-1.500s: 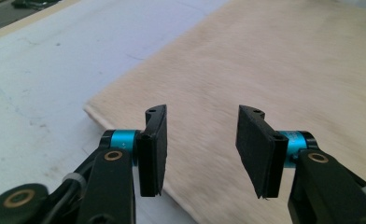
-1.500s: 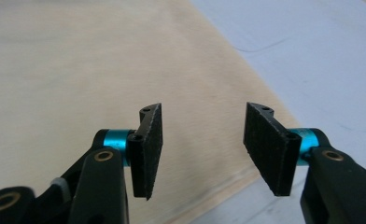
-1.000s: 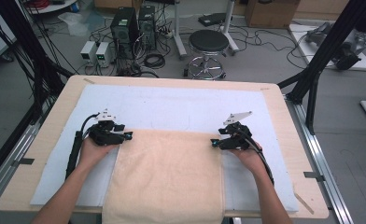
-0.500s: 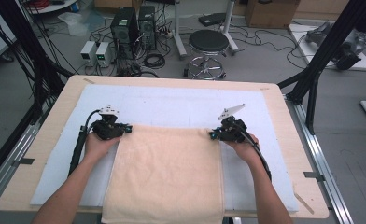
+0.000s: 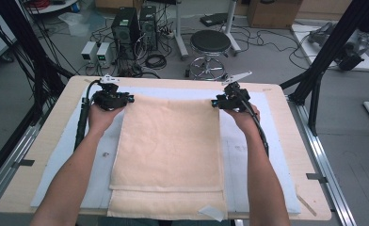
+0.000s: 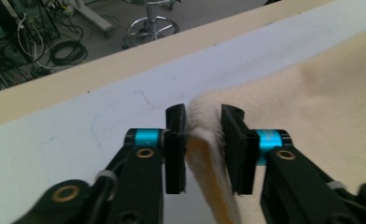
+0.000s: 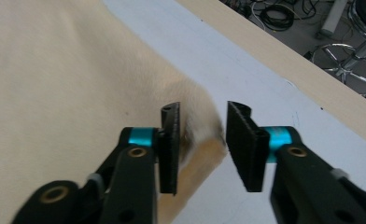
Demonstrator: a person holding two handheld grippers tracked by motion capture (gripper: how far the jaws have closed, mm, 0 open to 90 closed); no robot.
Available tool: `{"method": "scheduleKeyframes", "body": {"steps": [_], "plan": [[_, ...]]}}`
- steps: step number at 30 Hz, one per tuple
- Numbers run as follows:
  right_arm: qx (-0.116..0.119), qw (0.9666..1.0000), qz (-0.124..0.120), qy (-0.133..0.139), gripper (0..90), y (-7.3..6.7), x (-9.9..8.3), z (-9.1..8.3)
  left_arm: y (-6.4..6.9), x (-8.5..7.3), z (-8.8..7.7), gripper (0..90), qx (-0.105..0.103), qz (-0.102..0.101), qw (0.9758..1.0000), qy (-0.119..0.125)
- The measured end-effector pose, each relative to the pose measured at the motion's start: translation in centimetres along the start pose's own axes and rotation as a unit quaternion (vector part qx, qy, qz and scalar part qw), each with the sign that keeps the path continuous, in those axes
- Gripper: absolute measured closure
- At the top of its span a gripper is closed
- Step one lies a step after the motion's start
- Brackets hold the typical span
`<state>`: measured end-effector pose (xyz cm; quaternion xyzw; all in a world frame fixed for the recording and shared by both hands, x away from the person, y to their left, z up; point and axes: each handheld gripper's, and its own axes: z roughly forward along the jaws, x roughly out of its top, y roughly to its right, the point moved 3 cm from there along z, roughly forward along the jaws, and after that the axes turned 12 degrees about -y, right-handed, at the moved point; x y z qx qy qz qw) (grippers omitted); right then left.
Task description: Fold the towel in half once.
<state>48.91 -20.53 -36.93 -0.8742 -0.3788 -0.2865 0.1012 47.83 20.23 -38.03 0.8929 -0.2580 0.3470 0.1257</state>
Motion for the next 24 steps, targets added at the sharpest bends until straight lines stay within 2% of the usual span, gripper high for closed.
{"method": "scheduleKeyframes", "body": {"steps": [1,2,4,6,7,11,12,14,16,21,24], "plan": [[0.01,0.9999,0.004,-0.007,57.0,-0.1,-0.2,0.1,0.0,-0.4,0.1,65.3,-0.013,0.002,0.9999,-0.011],[0.018,0.9998,0.002,-0.011,55.6,-0.3,-0.6,0.1,0.0,-0.7,0.1,63.5,-0.016,0.003,0.9998,-0.012],[0.021,0.9997,-0.002,-0.01,52.4,-0.6,-1.2,0.1,0.1,-1.5,-0.2,63.0,-0.022,0.006,0.9997,0.0],[0.038,0.9993,-0.002,-0.007,48.6,-1.2,-2.0,0.1,0.4,-2.3,-0.6,60.6,-0.033,0.006,0.9994,0.004],[0.04,0.9991,-0.009,-0.009,46.6,-1.6,-2.3,0.1,0.6,-2.7,-0.9,58.6,-0.039,0.009,0.9992,0.01],[0.067,0.9976,-0.02,0.003,39.6,-3.6,-3.4,-0.4,1.9,-4.3,-2.1,55.3,-0.058,0.035,0.9975,0.022],[0.07,0.9972,-0.022,0.012,38.4,-4.0,-3.7,-0.6,2.3,-4.7,-2.5,53.9,-0.066,0.04,0.9969,0.017],[0.088,0.9957,-0.015,0.027,35.5,-4.8,-4.2,-1.1,2.9,-5.3,-3.1,50.5,-0.066,0.053,0.9961,0.022],[0.086,0.9954,-0.022,0.036,34.4,-5.4,-4.9,-1.4,3.3,-6.0,-3.7,50.5,-0.071,0.054,0.9952,0.041],[0.081,0.9954,-0.011,0.051,32.5,-6.1,-6.8,-2.0,4.0,-7.8,-4.7,46.7,-0.078,0.062,0.9939,0.046],[0.078,0.9957,-0.009,0.05,30.2,-6.5,-7.8,-2.1,4.4,-8.8,-5.1,43.3,-0.082,0.073,0.9931,0.042]]}}
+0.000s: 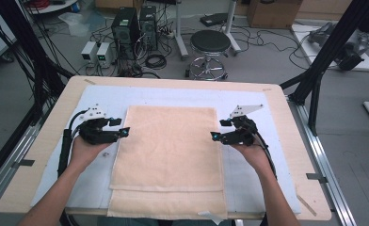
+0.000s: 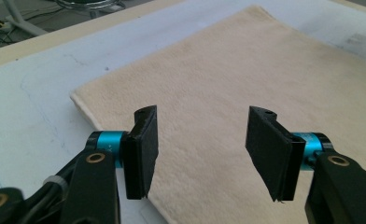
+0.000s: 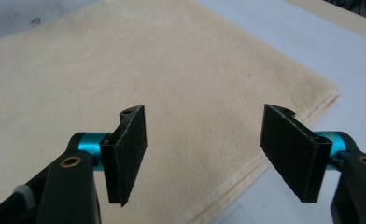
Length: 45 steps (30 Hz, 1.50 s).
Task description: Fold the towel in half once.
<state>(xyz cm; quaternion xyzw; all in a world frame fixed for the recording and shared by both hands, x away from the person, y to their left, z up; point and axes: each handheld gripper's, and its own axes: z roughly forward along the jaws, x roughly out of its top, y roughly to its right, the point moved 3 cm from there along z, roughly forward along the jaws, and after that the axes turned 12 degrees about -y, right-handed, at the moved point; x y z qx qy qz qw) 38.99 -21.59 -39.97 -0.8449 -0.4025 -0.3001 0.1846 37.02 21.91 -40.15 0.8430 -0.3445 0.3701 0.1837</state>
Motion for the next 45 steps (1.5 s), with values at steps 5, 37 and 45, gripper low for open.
{"method": "scheduleKeyframes", "body": {"steps": [5,37,45], "plan": [[0.004,0.9997,-0.01,-0.02,21.3,-1.2,-0.7,0.0,1.2,-1.5,-0.5,39.6,-0.005,0.024,0.9995,-0.021],[0.039,0.987,-0.132,-0.083,82.4,-7.9,-6.8,2.3,7.9,-8.4,-0.1,75.2,-0.062,0.112,0.9874,-0.093],[0.045,0.9889,-0.123,-0.071,85.4,-7.8,-6.3,1.3,7.7,-7.7,-1.0,85.3,-0.061,0.105,0.9897,-0.077]]}}
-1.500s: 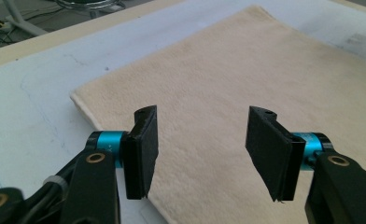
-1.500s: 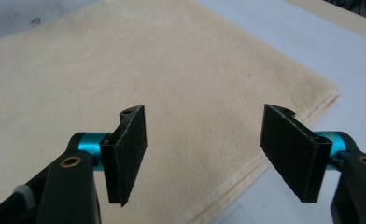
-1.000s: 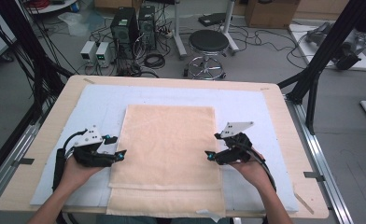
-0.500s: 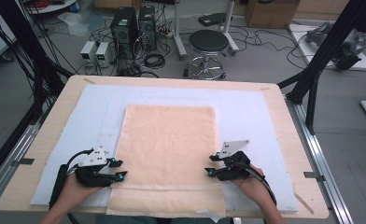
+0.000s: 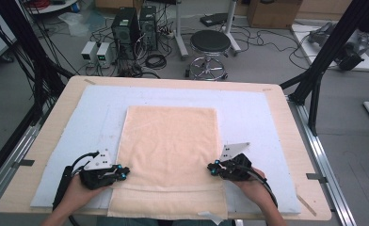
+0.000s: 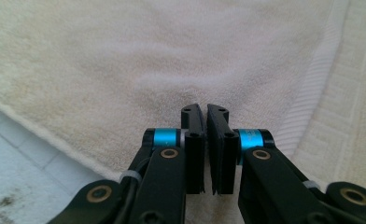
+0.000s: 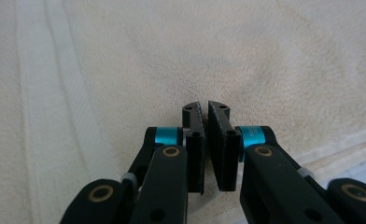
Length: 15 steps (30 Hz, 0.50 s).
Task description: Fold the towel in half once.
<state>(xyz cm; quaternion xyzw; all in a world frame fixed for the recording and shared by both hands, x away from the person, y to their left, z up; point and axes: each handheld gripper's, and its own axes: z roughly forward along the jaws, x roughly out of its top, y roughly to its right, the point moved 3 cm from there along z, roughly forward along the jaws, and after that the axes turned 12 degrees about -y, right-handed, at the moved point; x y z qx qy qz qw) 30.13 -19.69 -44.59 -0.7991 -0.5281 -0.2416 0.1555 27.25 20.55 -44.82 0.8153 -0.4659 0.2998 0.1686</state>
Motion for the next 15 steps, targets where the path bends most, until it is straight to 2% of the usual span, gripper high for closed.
{"method": "scheduleKeyframes", "body": {"steps": [2,10,15], "plan": [[0.0,0.9999,-0.002,0.011,85.5,0.0,0.3,-0.7,0.1,0.4,-0.8,85.4,0.003,0.0,0.9999,0.015],[-0.008,0.9991,-0.016,0.039,85.7,-0.8,1.5,-3.3,1.2,1.7,-4.2,85.6,0.014,0.013,0.9985,0.051],[-0.011,0.998,-0.026,0.057,85.6,-2.2,1.7,-6.0,2.5,1.7,-5.9,85.7,0.011,0.024,0.9979,0.058]]}}
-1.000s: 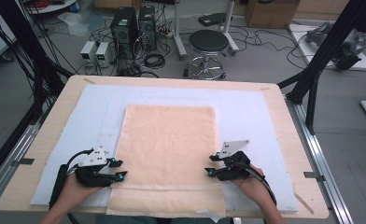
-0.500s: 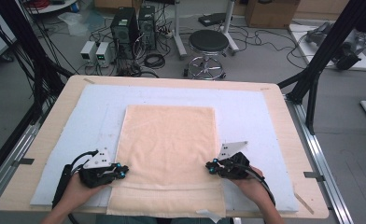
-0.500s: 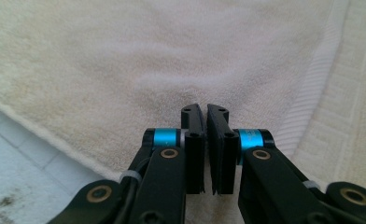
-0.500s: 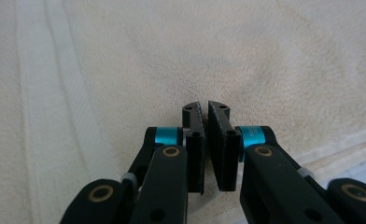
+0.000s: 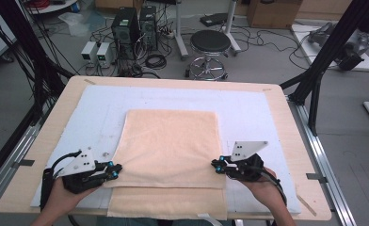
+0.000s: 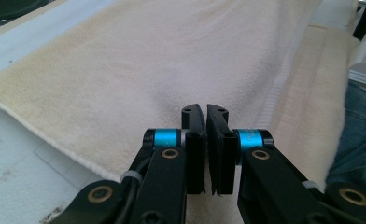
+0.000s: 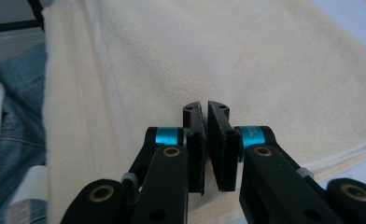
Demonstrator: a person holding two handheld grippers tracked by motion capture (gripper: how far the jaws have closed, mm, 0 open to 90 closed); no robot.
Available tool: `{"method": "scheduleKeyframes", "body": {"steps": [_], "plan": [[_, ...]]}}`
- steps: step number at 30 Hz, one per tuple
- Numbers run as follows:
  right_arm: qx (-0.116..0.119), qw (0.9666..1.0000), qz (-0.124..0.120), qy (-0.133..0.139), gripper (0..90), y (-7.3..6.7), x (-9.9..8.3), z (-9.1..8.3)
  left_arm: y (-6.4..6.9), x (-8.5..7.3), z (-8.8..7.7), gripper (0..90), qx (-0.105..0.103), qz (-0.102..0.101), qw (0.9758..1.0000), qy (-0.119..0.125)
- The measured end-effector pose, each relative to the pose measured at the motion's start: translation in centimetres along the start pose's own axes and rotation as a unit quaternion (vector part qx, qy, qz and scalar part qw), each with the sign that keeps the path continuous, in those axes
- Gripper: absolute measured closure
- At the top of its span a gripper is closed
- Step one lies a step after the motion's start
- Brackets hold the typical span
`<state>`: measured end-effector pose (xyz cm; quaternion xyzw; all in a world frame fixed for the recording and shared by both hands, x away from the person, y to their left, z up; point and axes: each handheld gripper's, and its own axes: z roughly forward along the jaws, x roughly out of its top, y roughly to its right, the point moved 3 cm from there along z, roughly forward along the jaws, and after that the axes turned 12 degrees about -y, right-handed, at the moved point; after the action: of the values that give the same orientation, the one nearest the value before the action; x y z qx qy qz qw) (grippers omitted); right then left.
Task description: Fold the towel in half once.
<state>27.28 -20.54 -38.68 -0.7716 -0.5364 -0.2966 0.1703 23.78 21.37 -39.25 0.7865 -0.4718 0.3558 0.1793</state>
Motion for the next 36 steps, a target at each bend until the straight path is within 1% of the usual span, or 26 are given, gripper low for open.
{"method": "scheduleKeyframes", "body": {"steps": [1,2,3,4,5,6,7,8,11,13,14,16,19,22,25,26,31,32,33,36], "plan": [[0.003,1.0,-0.007,0.001,85.6,-0.3,0.0,-0.3,0.6,-0.1,-0.3,85.7,-0.003,0.001,1.0,0.0],[0.004,0.9999,-0.011,0.003,85.6,-0.9,0.0,-0.8,0.9,-0.1,-0.4,85.7,-0.008,0.002,1.0,0.0],[0.007,0.9999,-0.009,0.002,85.6,-1.3,-0.1,-1.0,1.7,-0.3,-0.6,85.7,-0.016,0.005,0.9999,0.002],[0.014,0.9998,-0.017,0.002,85.1,-1.9,-0.3,-1.4,2.1,-0.4,-0.7,85.5,-0.022,0.01,0.9997,-0.001],[0.023,0.9996,-0.015,0.001,84.4,-2.2,-0.5,-1.5,2.5,-0.7,-0.6,84.8,-0.032,0.01,0.9994,-0.003],[0.034,0.9993,-0.015,-0.001,82.2,-2.6,-0.8,-1.6,2.9,-0.9,-0.5,81.8,-0.037,0.014,0.9992,-0.006],[0.04,0.9991,-0.014,-0.002,76.3,-2.9,-1.0,-1.5,3.1,-1.2,-0.3,73.9,-0.037,0.012,0.9992,-0.01],[0.047,0.9988,-0.008,-0.011,71.7,-3.1,-1.4,-1.2,3.0,-1.4,-0.1,65.3,-0.036,0.009,0.9992,-0.016],[0.051,0.9985,0.003,-0.021,68.4,-3.0,-2.0,-0.3,2.3,-1.9,0.6,65.1,-0.032,-0.008,0.9993,-0.019],[0.052,0.9983,0.012,-0.023,66.1,-2.7,-2.2,0.5,1.7,-2.1,1.1,63.2,-0.021,-0.009,0.9994,-0.025],[0.048,0.9985,0.011,-0.025,64.7,-2.6,-2.2,0.8,1.4,-2.1,1.3,62.8,-0.02,-0.009,0.9994,-0.026],[0.037,0.9989,0.011,-0.028,63.8,-2.2,-2.2,1.2,0.8,-2.1,1.7,61.9,-0.015,-0.014,0.9995,-0.025],[0.033,0.9988,0.027,-0.026,62.0,-1.2,-2.3,1.8,0.1,-2.0,2.2,59.9,-0.013,-0.024,0.9994,-0.024],[0.022,0.9988,0.037,-0.021,59.7,-0.1,-2.3,2.1,-0.5,-1.9,2.6,58.4,-0.008,-0.032,0.9992,-0.022],[0.009,0.9987,0.046,-0.021,55.4,0.8,-2.2,2.3,-1.1,-1.6,3.0,54.9,-0.006,-0.041,0.999,-0.019],[0.006,0.9983,0.054,-0.02,53.4,1.2,-2.2,2.4,-1.3,-1.5,3.1,54.7,-0.006,-0.043,0.9989,-0.017],[-0.004,0.9972,0.073,-0.014,46.6,2.7,-2.2,3.0,-2.7,-1.2,3.8,50.6,0.001,-0.062,0.998,-0.015],[-0.005,0.9966,0.081,-0.015,44.5,2.9,-2.2,3.1,-3.1,-1.2,3.9,49.8,0.001,-0.067,0.9976,-0.016],[-0.009,0.9964,0.083,-0.013,41.6,3.2,-2.2,3.3,-3.3,-1.1,4.0,48.5,0.001,-0.07,0.9974,-0.015],[-0.016,0.9947,0.102,-0.01,34.7,4.0,-2.3,3.5,-4.1,-1.0,4.2,46.1,0.007,-0.077,0.9969,-0.017]]}}
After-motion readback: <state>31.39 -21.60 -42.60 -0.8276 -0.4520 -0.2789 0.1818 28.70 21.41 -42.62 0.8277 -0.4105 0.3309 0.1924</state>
